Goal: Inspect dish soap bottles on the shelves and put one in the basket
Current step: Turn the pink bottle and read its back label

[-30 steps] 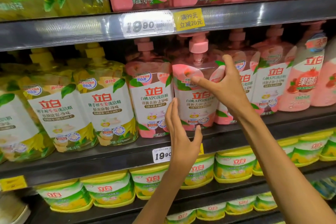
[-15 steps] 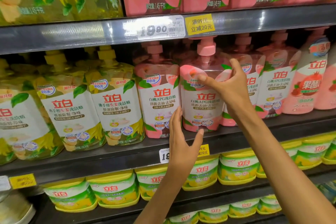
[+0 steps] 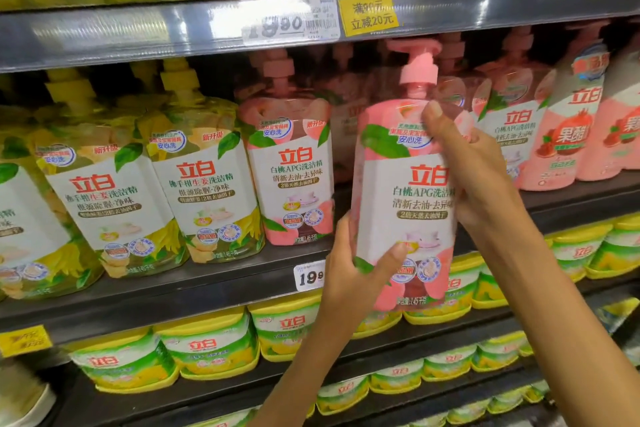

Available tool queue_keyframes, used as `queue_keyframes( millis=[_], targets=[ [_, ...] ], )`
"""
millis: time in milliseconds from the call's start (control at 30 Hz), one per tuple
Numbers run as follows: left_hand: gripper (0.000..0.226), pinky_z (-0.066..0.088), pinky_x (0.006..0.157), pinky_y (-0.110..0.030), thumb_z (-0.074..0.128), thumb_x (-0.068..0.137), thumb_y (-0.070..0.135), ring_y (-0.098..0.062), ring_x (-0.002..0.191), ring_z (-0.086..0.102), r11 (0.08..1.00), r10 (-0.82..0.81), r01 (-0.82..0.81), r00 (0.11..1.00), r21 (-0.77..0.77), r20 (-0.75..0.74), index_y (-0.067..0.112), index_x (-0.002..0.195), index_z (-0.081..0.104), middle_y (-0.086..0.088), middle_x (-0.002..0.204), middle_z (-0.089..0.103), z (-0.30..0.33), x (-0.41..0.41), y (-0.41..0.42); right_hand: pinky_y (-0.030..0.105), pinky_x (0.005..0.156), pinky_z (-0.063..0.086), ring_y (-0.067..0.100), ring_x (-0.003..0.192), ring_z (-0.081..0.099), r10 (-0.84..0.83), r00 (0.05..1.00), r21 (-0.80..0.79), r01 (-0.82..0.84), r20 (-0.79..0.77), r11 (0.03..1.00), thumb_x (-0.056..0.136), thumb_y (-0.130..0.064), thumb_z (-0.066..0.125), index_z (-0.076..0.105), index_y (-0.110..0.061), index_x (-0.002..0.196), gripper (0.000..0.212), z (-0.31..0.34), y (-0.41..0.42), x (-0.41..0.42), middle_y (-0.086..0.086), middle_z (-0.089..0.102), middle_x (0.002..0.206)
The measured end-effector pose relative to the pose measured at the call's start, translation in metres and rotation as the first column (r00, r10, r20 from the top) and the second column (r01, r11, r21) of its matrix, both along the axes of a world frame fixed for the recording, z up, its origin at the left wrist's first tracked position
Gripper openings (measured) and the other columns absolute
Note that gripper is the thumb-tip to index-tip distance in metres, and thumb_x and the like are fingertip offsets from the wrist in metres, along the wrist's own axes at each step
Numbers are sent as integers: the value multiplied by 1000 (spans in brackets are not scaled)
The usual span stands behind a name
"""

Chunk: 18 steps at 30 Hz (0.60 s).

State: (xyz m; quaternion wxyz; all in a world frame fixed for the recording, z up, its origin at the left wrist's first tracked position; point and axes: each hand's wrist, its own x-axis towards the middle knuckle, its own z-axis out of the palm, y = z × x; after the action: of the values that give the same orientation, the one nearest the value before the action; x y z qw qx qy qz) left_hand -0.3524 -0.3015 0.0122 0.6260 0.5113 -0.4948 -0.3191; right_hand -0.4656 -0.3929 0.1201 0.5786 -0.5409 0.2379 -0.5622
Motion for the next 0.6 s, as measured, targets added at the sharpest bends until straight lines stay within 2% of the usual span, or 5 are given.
queue_keyframes(
  millis=[100,233,300,400,600],
  targets=[
    [71,57,74,-22,73,63,51,-3,105,65,999,-29,27,996,-23,-89,38,127,46,18,112,67,-7,-15,7,24,56,57,16,71,75,-10,993,5,11,-114,1000,58,-60,76,67,-8,96,65,-3,2,-14,7,77,83],
    [59,55,69,-19,71,60,51,-8,99,68,999,-41,41,973,-5,-228,40,116,55,11,107,72,-7,-27,15,38,82,54,17,88,73,53,967,-14,-58,-248,998,65,-76,59,74,-31,90,54,0,-3,-33,2,77,93],
    [55,57,70,-24,71,61,52,-14,97,70,994,-93,105,933,17,-347,38,113,60,4,107,73,-6,-30,19,38,79,56,15,91,72,186,962,7,-189,-200,982,76,-58,65,69,-34,103,37,-5,-6,-37,0,76,96],
    [75,56,79,-34,68,60,60,-17,103,69,987,-98,140,923,85,-373,28,127,55,0,112,72,-4,-44,22,43,92,55,29,110,66,381,924,123,-377,-12,918,83,-42,66,59,-17,127,51,-11,-11,-42,17,66,123],
    [68,51,95,-38,64,61,75,-11,109,65,964,-75,131,968,230,-238,40,120,61,9,119,67,4,-62,25,49,95,52,35,111,65,393,915,136,-402,91,905,88,-38,63,56,-9,131,53,-20,-18,-63,20,66,121]
  ],
)
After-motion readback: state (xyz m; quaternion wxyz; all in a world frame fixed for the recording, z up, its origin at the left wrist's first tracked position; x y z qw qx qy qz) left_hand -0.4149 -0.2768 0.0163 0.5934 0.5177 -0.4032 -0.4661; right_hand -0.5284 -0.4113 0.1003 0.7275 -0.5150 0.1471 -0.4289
